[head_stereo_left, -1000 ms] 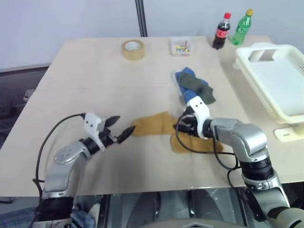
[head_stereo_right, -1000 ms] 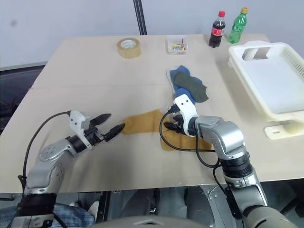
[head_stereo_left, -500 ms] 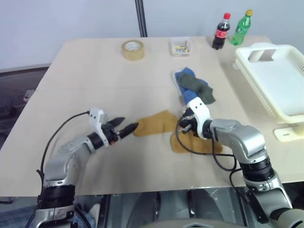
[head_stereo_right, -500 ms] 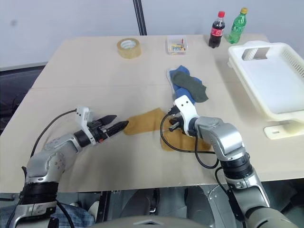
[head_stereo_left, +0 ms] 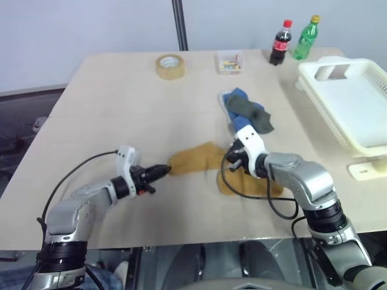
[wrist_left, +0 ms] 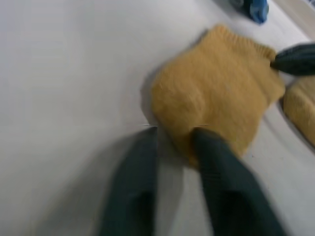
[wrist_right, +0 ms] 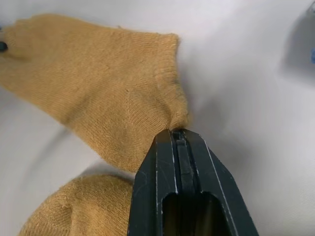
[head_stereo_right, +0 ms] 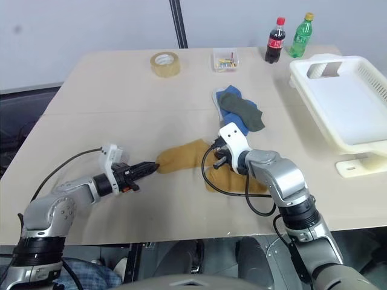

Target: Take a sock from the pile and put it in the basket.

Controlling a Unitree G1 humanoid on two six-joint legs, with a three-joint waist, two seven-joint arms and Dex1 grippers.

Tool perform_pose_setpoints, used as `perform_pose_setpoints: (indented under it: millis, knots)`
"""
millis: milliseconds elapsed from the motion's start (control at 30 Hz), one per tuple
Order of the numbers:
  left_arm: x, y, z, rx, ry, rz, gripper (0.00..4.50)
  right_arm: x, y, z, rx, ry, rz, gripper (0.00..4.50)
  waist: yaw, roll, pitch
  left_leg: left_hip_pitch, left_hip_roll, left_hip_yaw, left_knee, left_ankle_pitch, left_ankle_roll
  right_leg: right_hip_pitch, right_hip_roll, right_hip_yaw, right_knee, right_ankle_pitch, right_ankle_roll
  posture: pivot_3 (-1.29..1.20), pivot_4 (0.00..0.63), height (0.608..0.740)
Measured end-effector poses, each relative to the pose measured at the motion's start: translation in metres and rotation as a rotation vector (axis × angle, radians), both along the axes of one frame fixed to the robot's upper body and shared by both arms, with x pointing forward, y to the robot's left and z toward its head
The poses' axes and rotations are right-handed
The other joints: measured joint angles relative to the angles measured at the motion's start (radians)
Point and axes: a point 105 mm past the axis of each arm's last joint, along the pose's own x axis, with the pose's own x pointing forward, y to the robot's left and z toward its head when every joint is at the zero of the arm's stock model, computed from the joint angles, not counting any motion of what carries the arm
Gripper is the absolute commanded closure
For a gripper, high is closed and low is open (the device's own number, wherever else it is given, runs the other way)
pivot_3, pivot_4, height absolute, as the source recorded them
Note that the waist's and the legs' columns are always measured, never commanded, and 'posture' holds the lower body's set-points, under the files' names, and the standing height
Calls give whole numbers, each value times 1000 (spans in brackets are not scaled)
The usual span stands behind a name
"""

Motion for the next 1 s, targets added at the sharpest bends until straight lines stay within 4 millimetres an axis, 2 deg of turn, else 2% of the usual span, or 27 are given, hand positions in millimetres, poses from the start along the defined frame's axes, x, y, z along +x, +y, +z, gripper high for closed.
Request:
perform_pose_setpoints:
  millis: [67,233,300,400,467,500,533,567,667,800,867,933,1000]
  knots:
    - [0,-1,-1,1,7,-5,4485,0,0,0,-2,-3,-4,4500,0,0,0,6,0,0,-3,0,1,6,0,0,-2,0,0,0,150,738]
    - [1,-3,0,-7,-2,-7,4485,1,-2,1,-5,-4,-1,4500,2,0,0,7,0,-1,-3,0,1,7,0,-1,-2,0,0,0,150,738]
    - [2,-6,3,-41,-7,-3,4485,1,-3,7,3,-12,6,4500,3,0,0,7,0,-1,-3,0,1,7,0,-1,-2,0,0,0,150,738]
    - [-3,-24,5,-147,9,-26,4485,-1,-2,25,43,-43,15,4500,3,-1,1,5,1,-1,-3,0,1,7,-1,-1,-3,0,0,0,150,738]
    - [-9,-36,18,-203,-17,-63,4485,-8,-5,34,58,-44,24,4500,3,-4,2,4,1,-2,-3,0,1,6,-1,-2,-3,0,0,0,150,738]
    - [-10,-40,31,-230,-53,-77,4485,-13,-9,40,64,-40,25,4500,3,-4,3,4,1,-2,-3,-1,1,6,-1,-2,-3,0,0,0,150,738]
    - [-10,-40,33,-232,-60,-79,4485,-13,-10,41,65,-42,25,4500,3,-4,3,4,1,-2,-3,-1,1,6,-1,-1,-3,0,0,0,150,738]
    - [-12,-44,45,-257,-91,-90,4485,-19,-17,48,73,-32,25,4500,4,-4,3,4,1,-2,-3,-1,1,6,-1,-1,-3,0,0,0,150,738]
    - [-18,-55,60,-295,-123,-129,4485,-30,-39,64,56,-39,10,4500,9,-4,3,4,1,-2,-3,-1,1,7,-1,-2,-4,0,0,0,150,738]
    - [-27,-69,71,-313,-166,-161,4485,-46,-79,65,4,-3,-31,4500,22,-4,3,4,1,-2,-3,-1,1,7,-1,-2,-5,0,0,0,150,738]
    - [-29,-77,71,-314,-172,-178,4485,-51,-94,68,3,7,-49,4500,22,-4,3,4,1,-1,-3,-1,1,7,-1,-1,-5,0,0,0,150,738]
    - [-36,-93,62,-311,-143,-215,4485,-57,-114,67,-23,21,-97,4500,24,-5,3,5,1,0,-3,-1,1,8,-1,-1,-5,0,0,0,150,738]
    - [-38,-100,53,-290,-121,-233,4485,-59,-121,64,-26,35,-123,4500,23,-5,3,5,1,0,-3,-1,1,8,0,-1,-5,0,0,0,150,738]
